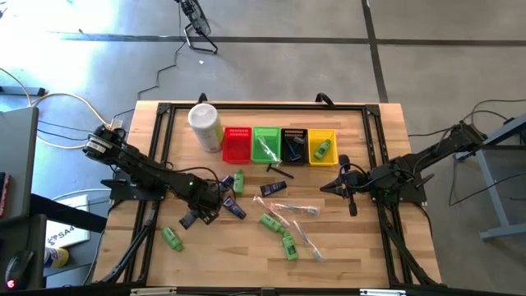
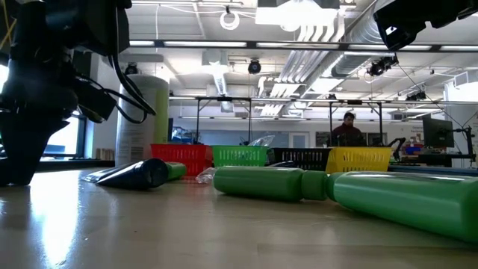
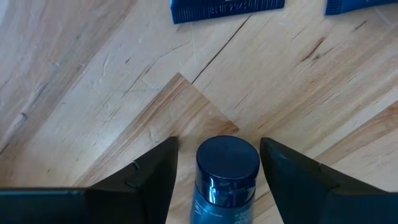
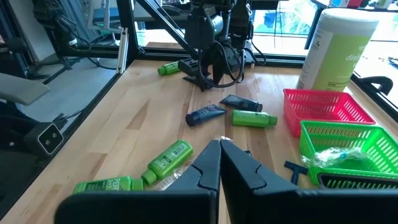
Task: Pick & Place Travel size toiletries
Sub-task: Put the blue shave cream into the red bin
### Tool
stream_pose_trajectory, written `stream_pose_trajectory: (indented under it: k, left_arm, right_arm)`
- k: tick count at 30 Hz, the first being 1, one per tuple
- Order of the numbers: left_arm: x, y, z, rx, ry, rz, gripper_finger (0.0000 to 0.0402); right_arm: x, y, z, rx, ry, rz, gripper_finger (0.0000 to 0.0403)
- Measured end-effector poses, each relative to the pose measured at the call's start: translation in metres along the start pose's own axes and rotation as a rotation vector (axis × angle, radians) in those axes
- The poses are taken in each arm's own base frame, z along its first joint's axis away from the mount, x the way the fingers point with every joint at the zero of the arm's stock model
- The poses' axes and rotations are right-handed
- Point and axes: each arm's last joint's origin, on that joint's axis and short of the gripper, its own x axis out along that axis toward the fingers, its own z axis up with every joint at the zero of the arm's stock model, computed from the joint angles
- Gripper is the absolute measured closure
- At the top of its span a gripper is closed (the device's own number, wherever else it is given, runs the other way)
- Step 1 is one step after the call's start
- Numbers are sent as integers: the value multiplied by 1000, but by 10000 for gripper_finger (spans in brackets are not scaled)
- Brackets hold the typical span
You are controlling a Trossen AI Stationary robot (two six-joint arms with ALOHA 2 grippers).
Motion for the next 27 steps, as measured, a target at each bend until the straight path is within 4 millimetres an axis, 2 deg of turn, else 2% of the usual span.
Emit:
stream_pose_trajectory:
  k: [20,27]
  left_arm:
    - [0,0,0,0,0,-2,259]
    - [0,0,0,0,0,-2,264]
  right_arm:
    - [0,0,0,0,0,0,401]
    - [0,0,0,0,0,0,401]
